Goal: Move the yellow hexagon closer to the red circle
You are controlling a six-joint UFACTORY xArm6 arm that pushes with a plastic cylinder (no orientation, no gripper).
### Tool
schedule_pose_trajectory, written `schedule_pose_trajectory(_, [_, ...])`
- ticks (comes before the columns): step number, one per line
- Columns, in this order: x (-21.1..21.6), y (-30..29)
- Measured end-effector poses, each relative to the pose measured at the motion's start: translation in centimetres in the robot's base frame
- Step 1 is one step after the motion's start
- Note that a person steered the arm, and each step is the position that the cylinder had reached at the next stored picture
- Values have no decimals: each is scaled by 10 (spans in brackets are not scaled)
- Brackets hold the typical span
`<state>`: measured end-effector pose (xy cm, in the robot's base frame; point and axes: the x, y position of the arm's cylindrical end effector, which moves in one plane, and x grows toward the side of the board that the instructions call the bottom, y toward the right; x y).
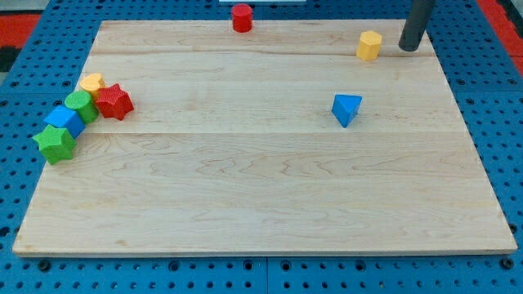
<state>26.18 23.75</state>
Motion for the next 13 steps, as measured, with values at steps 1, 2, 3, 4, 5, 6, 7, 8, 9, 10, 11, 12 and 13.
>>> schedule_pose_trajectory(1, [0, -13])
schedule_pose_trajectory(2, [-2, -30])
schedule_pose_trajectory(3, [-6, -45])
schedule_pose_trajectory(4, [-10, -59])
schedule_pose_trajectory(5, [-12, -72])
schedule_pose_trajectory(6, [-12, -88])
schedule_pose_trajectory(7, [-12, -107])
schedule_pose_trajectory(8, [-11, -123])
schedule_pose_trajectory(9, [-7, -130])
schedule_pose_trajectory(10, [3, -138])
schedule_pose_trajectory(11, [15, -146])
schedule_pose_trajectory(12, [28, -155])
schedule_pose_trajectory(13, [35, -170])
